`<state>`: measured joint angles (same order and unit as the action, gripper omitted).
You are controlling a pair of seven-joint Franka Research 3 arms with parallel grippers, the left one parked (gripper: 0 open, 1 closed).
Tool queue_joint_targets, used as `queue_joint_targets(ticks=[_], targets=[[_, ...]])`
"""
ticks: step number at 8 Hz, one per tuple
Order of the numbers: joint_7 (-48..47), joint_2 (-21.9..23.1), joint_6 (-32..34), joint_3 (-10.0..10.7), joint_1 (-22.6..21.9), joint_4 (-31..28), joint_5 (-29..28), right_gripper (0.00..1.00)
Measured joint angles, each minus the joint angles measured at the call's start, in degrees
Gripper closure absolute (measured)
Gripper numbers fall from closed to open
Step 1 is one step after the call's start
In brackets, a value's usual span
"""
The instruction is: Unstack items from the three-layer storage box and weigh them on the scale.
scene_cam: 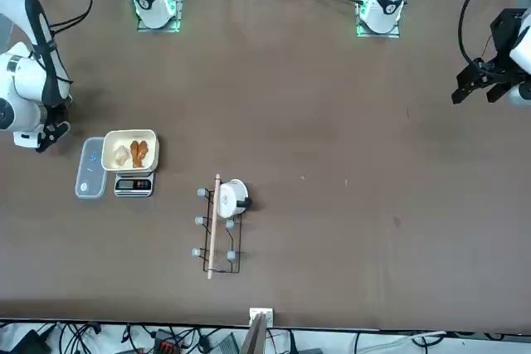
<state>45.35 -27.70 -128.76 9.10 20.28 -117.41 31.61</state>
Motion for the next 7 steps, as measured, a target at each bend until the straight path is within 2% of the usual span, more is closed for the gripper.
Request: queue_joint_targets(ticks=[7], targets=[[-1.97,-0.08,1.33,-0.19,-1.32,0.44,0.40,0.89]])
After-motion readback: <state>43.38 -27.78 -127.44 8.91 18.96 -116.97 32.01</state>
